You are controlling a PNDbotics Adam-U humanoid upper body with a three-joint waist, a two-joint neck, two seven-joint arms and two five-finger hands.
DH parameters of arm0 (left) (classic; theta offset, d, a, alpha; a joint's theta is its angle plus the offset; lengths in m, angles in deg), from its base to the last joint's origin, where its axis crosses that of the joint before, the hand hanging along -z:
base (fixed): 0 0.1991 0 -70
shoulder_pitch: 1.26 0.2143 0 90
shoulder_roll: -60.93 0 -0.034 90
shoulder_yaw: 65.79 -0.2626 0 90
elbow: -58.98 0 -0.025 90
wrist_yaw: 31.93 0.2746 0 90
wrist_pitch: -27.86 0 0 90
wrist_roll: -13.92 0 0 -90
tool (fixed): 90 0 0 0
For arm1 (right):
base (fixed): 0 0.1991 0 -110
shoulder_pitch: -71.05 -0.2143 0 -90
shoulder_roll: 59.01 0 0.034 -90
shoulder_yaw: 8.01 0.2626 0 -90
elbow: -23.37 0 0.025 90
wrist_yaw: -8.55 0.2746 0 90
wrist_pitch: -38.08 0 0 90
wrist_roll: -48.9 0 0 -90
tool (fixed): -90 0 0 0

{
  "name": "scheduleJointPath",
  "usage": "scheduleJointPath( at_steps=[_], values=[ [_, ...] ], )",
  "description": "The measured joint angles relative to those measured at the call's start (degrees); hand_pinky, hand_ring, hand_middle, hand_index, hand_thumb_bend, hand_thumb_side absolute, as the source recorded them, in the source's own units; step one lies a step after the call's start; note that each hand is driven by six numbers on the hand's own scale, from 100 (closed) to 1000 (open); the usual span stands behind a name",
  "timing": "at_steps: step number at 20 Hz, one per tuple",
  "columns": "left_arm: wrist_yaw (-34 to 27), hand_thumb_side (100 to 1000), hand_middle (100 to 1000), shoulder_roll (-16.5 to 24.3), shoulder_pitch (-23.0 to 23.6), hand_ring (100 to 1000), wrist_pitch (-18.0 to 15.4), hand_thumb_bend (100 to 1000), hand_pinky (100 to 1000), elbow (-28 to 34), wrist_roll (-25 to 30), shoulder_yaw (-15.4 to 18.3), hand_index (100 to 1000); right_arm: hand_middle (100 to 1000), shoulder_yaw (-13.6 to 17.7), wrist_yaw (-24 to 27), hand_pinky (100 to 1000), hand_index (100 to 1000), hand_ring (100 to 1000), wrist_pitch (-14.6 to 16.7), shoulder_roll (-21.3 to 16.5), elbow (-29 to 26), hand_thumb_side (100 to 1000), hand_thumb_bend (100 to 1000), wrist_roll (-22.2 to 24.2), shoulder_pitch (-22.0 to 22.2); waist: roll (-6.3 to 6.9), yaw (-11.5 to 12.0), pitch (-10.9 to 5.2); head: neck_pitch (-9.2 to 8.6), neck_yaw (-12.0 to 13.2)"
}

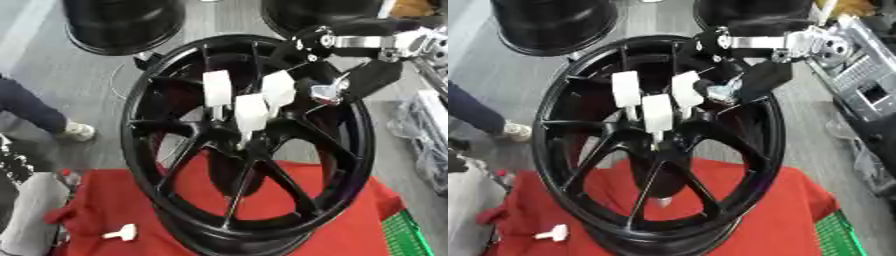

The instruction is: Pull the pin out of the wheel hub.

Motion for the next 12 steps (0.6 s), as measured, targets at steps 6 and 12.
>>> scheduleJointPath(
  at_steps=[6,12],
  values=[
    [0.0,998,523,0.0,-0.3,564,0.0,108,616,0.0,0.3,0.0,661,878,-0.2,-2.1,352,941,350,0.6,0.6,0.5,741,100,1.6,-0.2,-0.02,0.0,0.31,0.0,-0.2],
    [0.0,999,522,0.0,-0.3,564,0.0,108,616,0.0,0.5,0.0,661,872,-0.5,-4.1,349,944,348,1.0,1.7,1.3,798,100,3.2,-0.5,-0.05,0.1,0.51,0.0,-0.2]
  ],
)
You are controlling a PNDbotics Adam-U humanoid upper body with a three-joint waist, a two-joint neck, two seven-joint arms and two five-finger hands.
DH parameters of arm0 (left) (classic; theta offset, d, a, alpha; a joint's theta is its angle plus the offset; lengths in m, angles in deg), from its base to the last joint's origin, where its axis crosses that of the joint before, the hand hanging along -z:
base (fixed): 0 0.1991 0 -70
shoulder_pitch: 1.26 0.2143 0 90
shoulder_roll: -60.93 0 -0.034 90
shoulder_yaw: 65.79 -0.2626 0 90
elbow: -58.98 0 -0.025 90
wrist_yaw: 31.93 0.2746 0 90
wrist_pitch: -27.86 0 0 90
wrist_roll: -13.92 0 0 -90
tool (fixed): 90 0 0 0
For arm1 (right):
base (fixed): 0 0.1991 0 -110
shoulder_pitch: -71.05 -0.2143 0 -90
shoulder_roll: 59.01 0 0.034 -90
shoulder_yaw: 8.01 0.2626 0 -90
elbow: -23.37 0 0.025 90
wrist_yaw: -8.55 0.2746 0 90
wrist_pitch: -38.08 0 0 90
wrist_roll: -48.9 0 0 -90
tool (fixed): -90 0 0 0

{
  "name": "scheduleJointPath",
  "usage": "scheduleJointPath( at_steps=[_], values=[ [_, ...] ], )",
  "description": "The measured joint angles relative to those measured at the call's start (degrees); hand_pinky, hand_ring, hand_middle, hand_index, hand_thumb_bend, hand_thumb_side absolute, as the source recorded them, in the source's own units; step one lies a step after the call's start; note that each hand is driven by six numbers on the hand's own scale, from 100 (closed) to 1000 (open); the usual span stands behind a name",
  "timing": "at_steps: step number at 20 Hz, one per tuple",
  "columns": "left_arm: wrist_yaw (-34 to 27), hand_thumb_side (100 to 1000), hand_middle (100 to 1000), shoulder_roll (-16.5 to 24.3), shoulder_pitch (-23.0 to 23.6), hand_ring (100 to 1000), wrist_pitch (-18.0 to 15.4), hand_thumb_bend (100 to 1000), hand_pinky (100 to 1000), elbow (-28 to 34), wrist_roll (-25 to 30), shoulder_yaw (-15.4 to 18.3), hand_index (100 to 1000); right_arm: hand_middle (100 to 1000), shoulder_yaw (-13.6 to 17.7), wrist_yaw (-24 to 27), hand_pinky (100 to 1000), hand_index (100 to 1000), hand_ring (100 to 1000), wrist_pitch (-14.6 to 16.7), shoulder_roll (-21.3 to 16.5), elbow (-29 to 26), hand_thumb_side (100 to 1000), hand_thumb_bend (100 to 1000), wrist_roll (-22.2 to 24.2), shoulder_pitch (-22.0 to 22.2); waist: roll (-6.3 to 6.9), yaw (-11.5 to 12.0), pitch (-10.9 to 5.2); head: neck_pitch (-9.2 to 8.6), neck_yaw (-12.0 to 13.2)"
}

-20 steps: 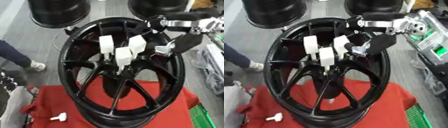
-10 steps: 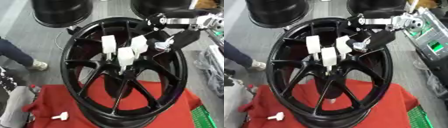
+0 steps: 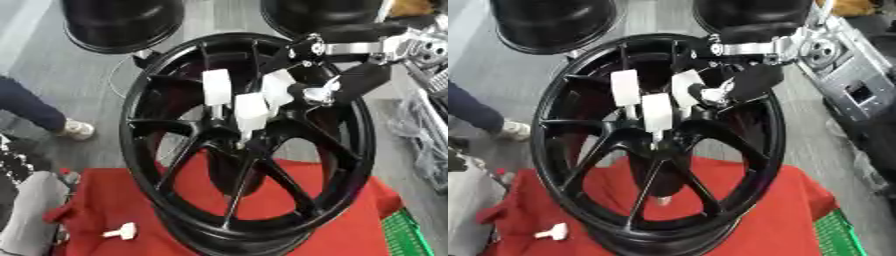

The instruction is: Pull the pin out of the wheel hub.

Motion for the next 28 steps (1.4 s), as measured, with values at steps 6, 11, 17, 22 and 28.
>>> scheduleJointPath(
  at_steps=[6,11,17,22,28],
  values=[
    [0.0,1000,521,0.0,0.0,564,0.0,108,616,0.0,0.0,0.0,660,868,-0.4,-2.1,357,946,351,0.5,0.8,0.8,825,100,1.2,0.0,-0.03,0.0,0.19,0.0,0.0],
    [0.3,1000,521,0.0,0.0,564,0.0,109,616,0.0,0.0,0.0,660,860,-0.6,-4.1,356,946,350,1.2,1.3,1.1,757,100,2.3,-0.3,-0.14,0.0,0.38,0.0,0.0],
    [0.5,1000,520,0.0,-0.1,564,0.0,109,617,0.0,0.0,0.0,660,835,-0.6,-6.1,346,943,340,1.8,1.4,1.8,557,100,3.0,-0.4,-0.2,0.2,0.55,0.0,0.0],
    [0.5,1000,520,0.0,-0.1,564,0.1,109,617,-0.1,0.1,0.0,660,781,-0.6,-7.0,314,936,312,2.5,1.8,1.8,296,100,3.2,-0.4,-0.31,0.3,0.67,0.0,0.0],
    [0.6,1000,519,-0.1,-0.1,564,0.1,108,617,-0.3,0.1,0.0,659,704,-0.6,-7.6,283,930,288,3.1,1.8,2.6,290,100,2.4,-0.4,-0.28,0.6,0.9,0.0,0.0]
  ],
)
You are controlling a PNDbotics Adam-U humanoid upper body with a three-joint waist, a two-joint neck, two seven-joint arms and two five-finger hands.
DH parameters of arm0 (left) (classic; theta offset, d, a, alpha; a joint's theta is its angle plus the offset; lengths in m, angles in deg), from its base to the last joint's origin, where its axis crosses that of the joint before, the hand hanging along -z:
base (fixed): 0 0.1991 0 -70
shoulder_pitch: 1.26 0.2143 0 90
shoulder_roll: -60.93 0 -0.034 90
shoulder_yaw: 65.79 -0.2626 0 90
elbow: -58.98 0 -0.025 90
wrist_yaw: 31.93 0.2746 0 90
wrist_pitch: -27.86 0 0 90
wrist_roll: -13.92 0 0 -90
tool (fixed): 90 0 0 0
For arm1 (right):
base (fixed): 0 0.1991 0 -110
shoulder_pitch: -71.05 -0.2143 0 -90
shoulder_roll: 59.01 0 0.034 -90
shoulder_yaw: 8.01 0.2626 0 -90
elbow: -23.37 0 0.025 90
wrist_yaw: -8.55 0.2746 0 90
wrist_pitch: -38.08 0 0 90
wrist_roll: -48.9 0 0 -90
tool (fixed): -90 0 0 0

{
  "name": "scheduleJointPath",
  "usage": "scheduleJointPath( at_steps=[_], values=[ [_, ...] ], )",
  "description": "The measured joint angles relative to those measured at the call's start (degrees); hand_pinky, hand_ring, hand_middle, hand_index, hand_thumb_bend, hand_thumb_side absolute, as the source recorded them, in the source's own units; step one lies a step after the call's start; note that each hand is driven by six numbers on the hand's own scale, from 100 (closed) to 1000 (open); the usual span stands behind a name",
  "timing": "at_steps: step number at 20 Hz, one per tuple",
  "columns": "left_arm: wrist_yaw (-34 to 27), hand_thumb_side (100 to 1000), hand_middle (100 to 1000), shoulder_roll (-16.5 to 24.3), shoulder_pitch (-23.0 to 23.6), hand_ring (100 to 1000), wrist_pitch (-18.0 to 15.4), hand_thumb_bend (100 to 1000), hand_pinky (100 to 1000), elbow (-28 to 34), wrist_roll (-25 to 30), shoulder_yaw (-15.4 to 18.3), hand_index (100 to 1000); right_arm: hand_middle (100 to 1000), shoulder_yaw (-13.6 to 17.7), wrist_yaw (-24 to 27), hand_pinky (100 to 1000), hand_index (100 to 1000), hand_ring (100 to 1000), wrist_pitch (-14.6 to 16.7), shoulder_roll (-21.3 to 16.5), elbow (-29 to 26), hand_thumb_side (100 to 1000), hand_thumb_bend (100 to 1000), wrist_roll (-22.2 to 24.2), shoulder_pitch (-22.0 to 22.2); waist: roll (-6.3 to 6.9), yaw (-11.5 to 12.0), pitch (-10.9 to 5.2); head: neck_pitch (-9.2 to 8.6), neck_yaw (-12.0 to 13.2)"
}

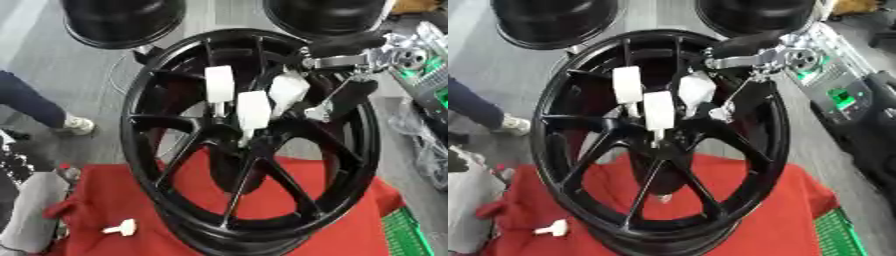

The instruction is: Pull the pin out of the wheel hub.

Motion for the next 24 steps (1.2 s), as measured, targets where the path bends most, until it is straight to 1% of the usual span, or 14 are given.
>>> scheduleJointPath(
  at_steps=[1,4,9,11,14,15,16,20,24],
  values=[
    [0.0,1000,519,0.0,0.0,564,0.0,108,617,0.0,0.0,-0.1,659,662,0.0,0.0,274,927,281,0.1,0.0,0.2,286,100,-0.2,0.0,0.0,0.0,0.0,0.0,0.0],
    [0.1,1000,519,0.0,0.0,564,-0.1,108,617,0.0,0.1,-0.3,659,598,0.0,-0.2,262,923,273,0.1,0.0,0.6,278,100,-1.1,0.0,0.04,0.1,0.03,0.0,0.0],
    [0.1,1000,519,-0.3,0.0,564,-0.1,108,617,0.0,0.1,-0.3,659,520,0.0,0.0,256,903,269,0.0,0.1,0.9,263,100,-2.8,0.0,0.11,0.3,0.04,0.0,0.0],
    [0.1,1000,519,-0.4,0.0,564,-0.1,109,618,0.0,0.1,-0.3,659,466,0.1,0.4,265,893,270,0.0,0.1,0.9,255,100,-3.6,0.0,0.09,0.4,0.04,0.0,0.0],
    [0.2,1000,519,-0.4,0.0,564,-0.1,110,618,0.0,0.1,-0.3,659,421,0.4,1.2,263,893,268,-0.1,0.1,0.9,249,100,-4.9,-0.1,-0.05,0.4,0.04,0.0,0.0],
    [0.2,1000,519,-0.4,0.0,564,-0.1,110,618,0.0,0.1,-0.3,659,418,0.5,1.5,263,893,268,-0.1,0.1,0.9,248,100,-5.3,-0.3,-0.09,0.4,0.04,0.0,0.0],
    [0.2,1000,518,-0.4,0.0,564,-0.1,110,618,0.0,0.1,-0.3,659,392,0.6,1.8,257,891,262,-0.1,0.1,0.9,243,100,-5.7,-0.5,-0.09,0.4,0.04,0.0,0.0],
    [0.2,1000,518,-0.4,0.0,563,0.0,111,618,0.0,0.1,-0.3,658,376,1.0,3.4,255,889,256,-0.4,-0.1,0.9,233,100,-7.0,-0.6,-0.41,0.4,0.02,0.0,0.0],
    [0.4,1000,518,-0.4,0.0,563,0.1,111,618,-0.1,0.0,-0.3,658,373,1.8,6.2,252,892,253,-1.0,-0.8,-0.3,221,100,-7.7,-1.4,-0.7,0.2,-0.11,0.0,0.1]
  ],
)
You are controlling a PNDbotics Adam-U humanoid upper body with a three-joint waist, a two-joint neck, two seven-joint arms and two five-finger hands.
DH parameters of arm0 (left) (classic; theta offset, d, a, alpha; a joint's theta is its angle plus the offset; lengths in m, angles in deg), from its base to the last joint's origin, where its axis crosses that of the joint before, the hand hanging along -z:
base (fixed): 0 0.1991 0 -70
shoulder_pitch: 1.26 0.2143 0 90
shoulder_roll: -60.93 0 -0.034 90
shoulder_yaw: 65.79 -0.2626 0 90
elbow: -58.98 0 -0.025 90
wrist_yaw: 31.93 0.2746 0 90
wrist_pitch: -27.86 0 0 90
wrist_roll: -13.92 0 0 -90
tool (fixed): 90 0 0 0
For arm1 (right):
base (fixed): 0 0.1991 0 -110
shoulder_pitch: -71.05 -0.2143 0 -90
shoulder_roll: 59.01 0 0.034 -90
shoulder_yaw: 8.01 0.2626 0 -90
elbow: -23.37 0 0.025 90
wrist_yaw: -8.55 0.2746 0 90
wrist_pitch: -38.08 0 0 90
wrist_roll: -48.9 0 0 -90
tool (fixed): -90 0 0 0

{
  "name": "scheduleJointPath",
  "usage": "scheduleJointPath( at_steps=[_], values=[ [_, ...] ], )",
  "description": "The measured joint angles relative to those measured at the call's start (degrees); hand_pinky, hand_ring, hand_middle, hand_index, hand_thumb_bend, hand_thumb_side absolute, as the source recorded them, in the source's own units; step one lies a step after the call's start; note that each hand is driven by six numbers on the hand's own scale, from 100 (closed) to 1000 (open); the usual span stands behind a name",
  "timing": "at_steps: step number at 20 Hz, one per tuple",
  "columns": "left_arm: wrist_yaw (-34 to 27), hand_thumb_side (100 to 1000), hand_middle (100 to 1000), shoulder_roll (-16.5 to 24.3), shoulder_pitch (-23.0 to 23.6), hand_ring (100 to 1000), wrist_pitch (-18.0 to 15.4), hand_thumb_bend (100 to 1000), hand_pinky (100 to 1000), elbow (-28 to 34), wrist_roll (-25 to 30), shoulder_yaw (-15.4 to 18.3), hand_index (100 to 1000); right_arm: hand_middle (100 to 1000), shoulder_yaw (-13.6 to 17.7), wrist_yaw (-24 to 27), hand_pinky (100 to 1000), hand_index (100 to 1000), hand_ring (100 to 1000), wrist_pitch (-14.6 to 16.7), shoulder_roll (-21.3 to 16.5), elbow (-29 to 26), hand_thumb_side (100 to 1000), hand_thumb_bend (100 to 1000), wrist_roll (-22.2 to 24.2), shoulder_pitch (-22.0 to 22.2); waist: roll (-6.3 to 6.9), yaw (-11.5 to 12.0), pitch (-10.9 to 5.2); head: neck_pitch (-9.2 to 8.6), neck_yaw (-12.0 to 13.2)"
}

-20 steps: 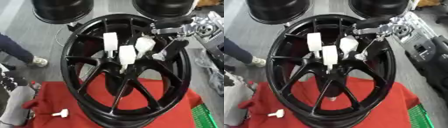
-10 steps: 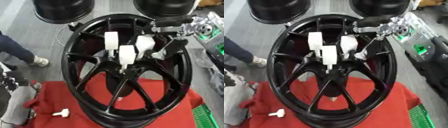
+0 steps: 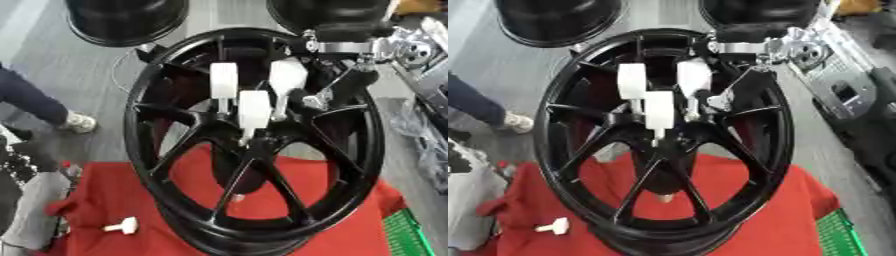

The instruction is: Pull the pin out of the wheel hub.

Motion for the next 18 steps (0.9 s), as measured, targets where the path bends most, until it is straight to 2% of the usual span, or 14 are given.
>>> scheduleJointPath(
  at_steps=[4,9,13,18],
  values=[
    [0.1,1000,518,0.0,0.1,563,0.2,112,618,-0.1,-0.2,0.0,658,369,1.0,3.2,254,894,250,-0.6,-2.0,-2.3,216,100,-0.5,-0.5,-0.4,-0.6,-0.47,0.02,0.0],
    [0.1,1000,518,0.5,0.7,563,0.4,112,618,-0.3,-0.5,0.4,658,370,3.7,7.4,262,897,251,-1.9,-6.6,-5.9,208,100,-1.8,-1.2,-0.89,-2.1,-1.2,0.11,0.3],
    [0.2,1000,517,0.9,1.4,563,0.5,112,618,-0.3,-0.9,0.9,658,372,7.7,10.5,268,899,254,-3.3,-11.4,-8.1,204,100,-4.1,0.2,-0.96,-4.1,-2.26,0.4,1.7],
    [0.2,1000,517,1.0,2.2,563,0.4,110,618,-0.3,-1.9,1.9,658,384,13.6,12.4,268,899,257,-5.0,-17.7,-8.6,202,100,-7.9,5.4,-0.24,-6.9,-2.84,0.51,4.5]
  ],
)
